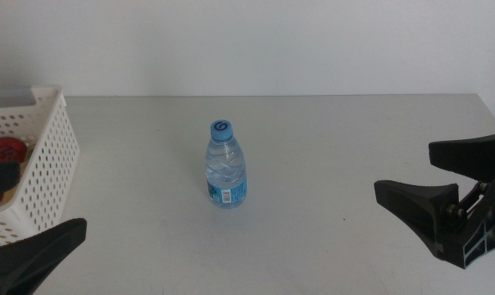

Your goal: Use arms to grab the bottles and put them into the dustbin to the left of the table.

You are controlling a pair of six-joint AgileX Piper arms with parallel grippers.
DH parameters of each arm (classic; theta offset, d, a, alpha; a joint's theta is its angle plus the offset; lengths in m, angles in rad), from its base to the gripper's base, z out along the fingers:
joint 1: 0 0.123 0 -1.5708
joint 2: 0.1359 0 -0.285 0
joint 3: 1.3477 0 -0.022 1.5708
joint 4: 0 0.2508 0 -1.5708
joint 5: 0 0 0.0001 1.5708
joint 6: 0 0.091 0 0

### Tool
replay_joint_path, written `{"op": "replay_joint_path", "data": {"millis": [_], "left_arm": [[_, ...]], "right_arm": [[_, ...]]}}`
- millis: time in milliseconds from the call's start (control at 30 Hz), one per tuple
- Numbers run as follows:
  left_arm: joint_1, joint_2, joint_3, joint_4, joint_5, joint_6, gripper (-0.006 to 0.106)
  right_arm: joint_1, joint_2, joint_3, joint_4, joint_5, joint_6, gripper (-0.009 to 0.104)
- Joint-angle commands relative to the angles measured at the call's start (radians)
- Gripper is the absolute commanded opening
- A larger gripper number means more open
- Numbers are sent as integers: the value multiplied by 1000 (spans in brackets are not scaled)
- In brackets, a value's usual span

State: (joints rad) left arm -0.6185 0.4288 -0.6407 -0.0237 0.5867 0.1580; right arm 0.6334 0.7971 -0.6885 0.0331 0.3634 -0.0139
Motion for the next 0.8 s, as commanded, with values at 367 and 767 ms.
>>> {"op": "replay_joint_path", "data": {"millis": [367, 767], "left_arm": [[-4, 8, -25, -8, -231, -4, 93], [-4, 8, 186, -76, -619, -6, 93]], "right_arm": [[0, -5, -29, -6, -63, -13, 75], [0, -5, -29, -6, -63, -13, 75]]}}
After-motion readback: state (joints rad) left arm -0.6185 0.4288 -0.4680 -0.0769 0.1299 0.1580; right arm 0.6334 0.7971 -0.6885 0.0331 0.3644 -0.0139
